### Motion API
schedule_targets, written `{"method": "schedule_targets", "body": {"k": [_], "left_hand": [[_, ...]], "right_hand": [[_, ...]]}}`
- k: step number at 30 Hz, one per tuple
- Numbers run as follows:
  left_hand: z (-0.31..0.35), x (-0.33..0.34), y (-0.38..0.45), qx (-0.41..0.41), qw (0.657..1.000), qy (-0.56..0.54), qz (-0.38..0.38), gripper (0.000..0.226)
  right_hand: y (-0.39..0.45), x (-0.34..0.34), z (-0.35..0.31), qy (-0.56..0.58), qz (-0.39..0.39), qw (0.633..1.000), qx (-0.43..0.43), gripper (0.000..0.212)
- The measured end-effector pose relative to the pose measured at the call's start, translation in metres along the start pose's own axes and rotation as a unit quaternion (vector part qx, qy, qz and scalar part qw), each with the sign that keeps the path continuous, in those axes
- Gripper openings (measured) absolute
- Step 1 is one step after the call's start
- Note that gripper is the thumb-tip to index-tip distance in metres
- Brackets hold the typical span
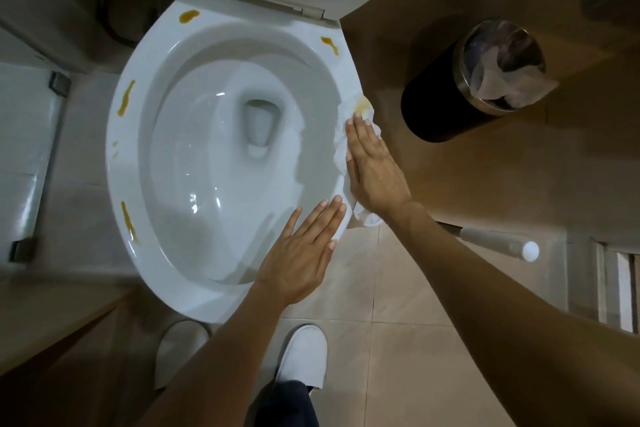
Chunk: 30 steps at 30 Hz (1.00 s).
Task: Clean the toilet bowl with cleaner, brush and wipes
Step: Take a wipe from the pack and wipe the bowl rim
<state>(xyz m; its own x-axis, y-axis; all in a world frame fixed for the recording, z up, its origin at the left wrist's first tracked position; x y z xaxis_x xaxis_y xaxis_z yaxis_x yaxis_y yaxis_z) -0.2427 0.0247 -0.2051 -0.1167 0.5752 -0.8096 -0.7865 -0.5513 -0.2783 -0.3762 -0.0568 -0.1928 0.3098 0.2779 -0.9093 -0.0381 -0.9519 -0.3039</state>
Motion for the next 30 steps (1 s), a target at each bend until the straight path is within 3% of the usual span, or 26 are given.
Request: {"method": "schedule_targets", "body": {"k": [8, 30], "left_hand": [[0.0, 0.0, 0.001, -0.005, 1.0, 0.002, -0.004, 0.055], [-0.002, 0.0, 0.001, 0.006, 0.995, -0.095, -0.005, 0.053]], "right_hand": [[-0.027, 0.006, -0.006, -0.027, -0.045, 0.998, -0.035, 0.059], [0.128, -0.037, -0.011, -0.058, 0.0, 0.998, -0.039, 0.054]]}}
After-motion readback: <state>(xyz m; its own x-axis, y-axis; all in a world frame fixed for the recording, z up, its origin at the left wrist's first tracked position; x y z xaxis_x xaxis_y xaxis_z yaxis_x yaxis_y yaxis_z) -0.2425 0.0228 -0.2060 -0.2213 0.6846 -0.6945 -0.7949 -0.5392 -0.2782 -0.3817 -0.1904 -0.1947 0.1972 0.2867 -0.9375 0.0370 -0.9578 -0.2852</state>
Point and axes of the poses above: each hand's wrist, its own y-axis towards the middle knuckle, its own x-axis out of the palm, z = x × y, the point moved 9 cm from there along y, towards the middle knuckle, and after that the axes turned 5 degrees about -z, right-handed, at the moved point
